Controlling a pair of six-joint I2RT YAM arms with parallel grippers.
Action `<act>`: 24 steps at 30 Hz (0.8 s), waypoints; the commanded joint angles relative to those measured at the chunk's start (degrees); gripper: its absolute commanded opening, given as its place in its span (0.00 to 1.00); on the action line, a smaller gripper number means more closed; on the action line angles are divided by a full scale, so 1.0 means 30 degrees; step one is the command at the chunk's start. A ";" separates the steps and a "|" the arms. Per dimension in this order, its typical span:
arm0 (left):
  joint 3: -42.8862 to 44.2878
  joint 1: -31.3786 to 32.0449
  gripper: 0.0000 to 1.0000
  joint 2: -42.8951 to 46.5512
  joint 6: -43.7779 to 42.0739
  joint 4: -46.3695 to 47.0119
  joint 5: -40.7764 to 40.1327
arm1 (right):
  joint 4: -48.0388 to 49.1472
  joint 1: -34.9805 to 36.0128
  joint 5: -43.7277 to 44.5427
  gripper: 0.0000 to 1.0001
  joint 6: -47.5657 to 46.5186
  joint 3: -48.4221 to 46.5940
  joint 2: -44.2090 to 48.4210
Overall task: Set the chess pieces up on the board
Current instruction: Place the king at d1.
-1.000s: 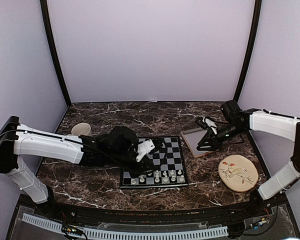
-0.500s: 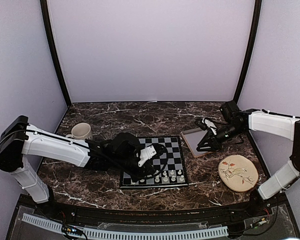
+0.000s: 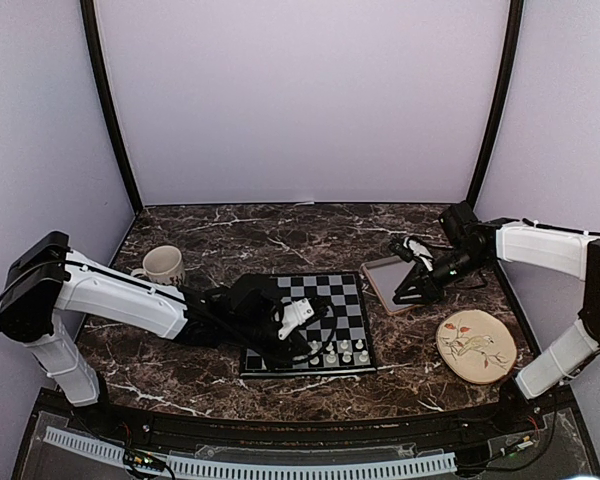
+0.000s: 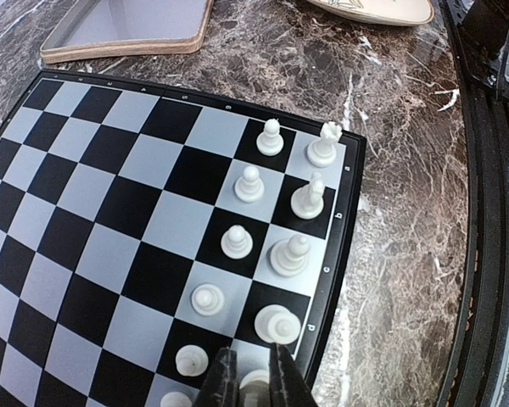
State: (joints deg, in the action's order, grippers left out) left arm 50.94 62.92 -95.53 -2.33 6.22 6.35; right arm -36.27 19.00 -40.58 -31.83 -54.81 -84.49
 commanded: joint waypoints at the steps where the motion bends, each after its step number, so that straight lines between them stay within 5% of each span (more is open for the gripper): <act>1: -0.0105 0.0129 0.12 -0.0247 0.0145 0.0560 0.0022 | -0.0181 -0.0079 -0.0426 0.29 -0.0305 -0.0101 -0.0182; 24: -0.0085 0.0238 0.21 -0.0095 0.0230 -0.0300 -0.0632 | -0.0500 -0.0061 -0.0722 0.29 -0.0412 -0.0330 -0.0321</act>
State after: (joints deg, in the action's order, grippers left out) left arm 50.94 63.24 -96.75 -2.28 6.70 5.21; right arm -37.30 19.00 -41.39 -32.56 -54.81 -85.27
